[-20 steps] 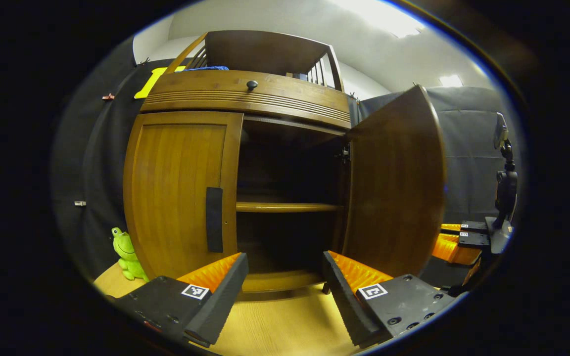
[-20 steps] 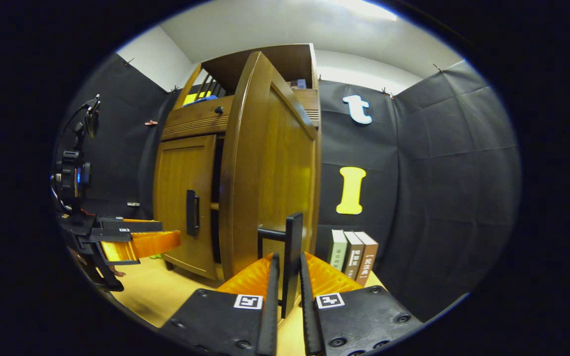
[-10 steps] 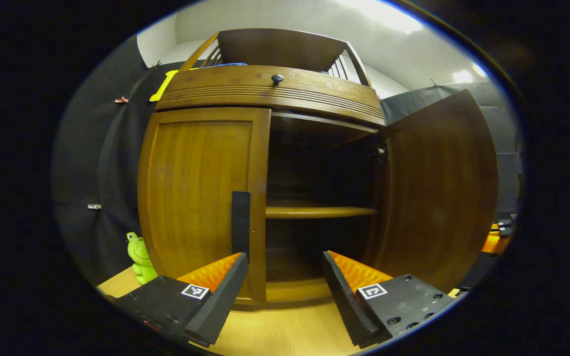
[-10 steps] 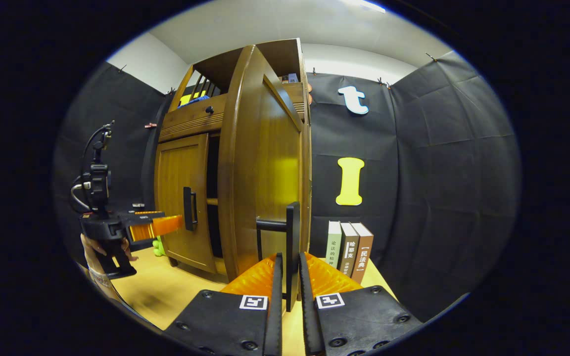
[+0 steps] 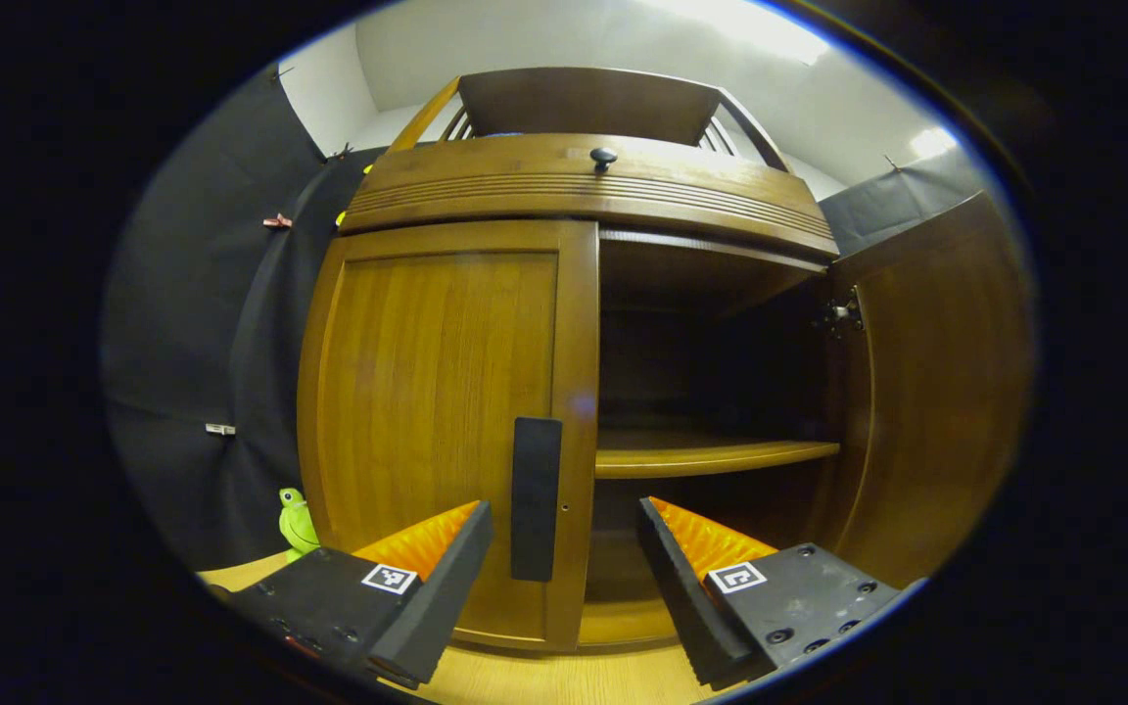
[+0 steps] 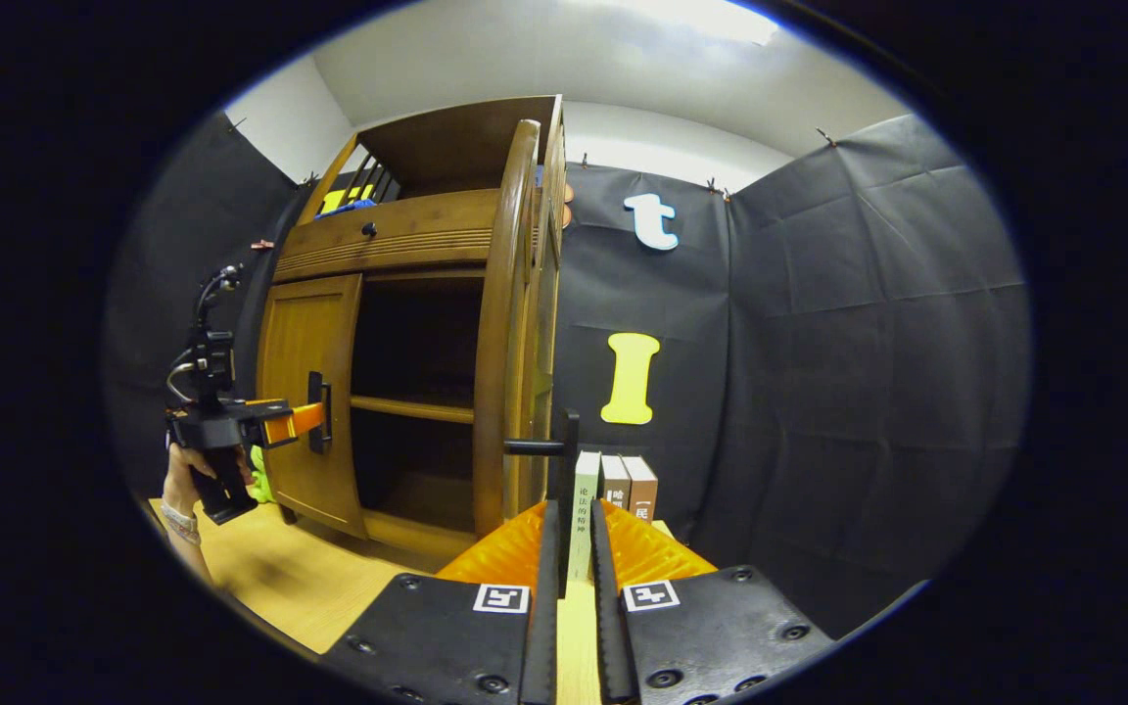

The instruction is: Open the right door of the double-door shoe cabinet with the right hand, and open the left door with the left hand.

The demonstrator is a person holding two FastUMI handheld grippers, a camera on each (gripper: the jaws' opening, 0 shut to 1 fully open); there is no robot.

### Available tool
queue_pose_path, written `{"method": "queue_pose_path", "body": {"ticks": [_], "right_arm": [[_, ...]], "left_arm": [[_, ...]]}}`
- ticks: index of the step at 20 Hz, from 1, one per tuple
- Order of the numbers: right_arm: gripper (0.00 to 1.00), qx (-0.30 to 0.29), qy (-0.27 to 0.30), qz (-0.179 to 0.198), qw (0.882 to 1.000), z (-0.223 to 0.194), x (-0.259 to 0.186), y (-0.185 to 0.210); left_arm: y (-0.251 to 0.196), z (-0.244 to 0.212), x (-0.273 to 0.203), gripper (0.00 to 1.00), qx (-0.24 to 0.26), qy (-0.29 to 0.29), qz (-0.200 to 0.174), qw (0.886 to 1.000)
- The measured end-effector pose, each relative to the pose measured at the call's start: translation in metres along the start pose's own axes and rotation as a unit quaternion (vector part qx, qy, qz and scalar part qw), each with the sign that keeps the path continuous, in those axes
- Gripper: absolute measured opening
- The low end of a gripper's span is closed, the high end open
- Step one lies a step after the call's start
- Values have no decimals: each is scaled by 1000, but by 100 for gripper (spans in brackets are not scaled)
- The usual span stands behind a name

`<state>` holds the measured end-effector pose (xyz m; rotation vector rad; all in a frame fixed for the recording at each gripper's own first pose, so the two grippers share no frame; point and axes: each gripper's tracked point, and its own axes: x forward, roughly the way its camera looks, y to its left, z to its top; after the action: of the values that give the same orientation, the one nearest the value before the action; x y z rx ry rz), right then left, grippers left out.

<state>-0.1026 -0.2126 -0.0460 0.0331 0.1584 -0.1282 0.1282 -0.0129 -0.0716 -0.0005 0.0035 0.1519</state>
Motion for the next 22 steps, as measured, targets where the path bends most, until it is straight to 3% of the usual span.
{"method": "queue_pose_path", "body": {"ticks": [1,2,4,9,13,16,17,19,21,22], "right_arm": [[13,6,3,6,1000,-1,-2,3],[12,3,3,1,1000,-1,-2,-1],[24,-12,-8,-7,1000,4,-9,-5],[94,-28,-37,-69,997,20,-29,-39],[97,18,-59,-85,995,33,-44,-54],[97,-6,-92,-138,986,46,-52,-77],[97,-12,-99,-149,984,50,-54,-79],[97,-13,-98,-154,983,49,-58,-79],[97,-20,-86,-161,983,41,-59,-81],[97,-27,-79,-164,983,38,-59,-81]], "left_arm": [[3,-1,3,93,1,0,5,1000],[7,-1,6,92,3,-2,11,1000],[14,-1,12,92,8,-7,20,1000],[17,-9,35,88,0,-5,16,1000],[26,-18,51,83,-8,2,28,1000],[28,-21,62,77,-14,-1,30,999],[24,-18,61,73,-23,-4,23,999],[22,-19,62,53,-36,4,22,999],[21,-20,60,40,-21,8,28,999],[21,-20,61,39,-10,9,30,999]]}}
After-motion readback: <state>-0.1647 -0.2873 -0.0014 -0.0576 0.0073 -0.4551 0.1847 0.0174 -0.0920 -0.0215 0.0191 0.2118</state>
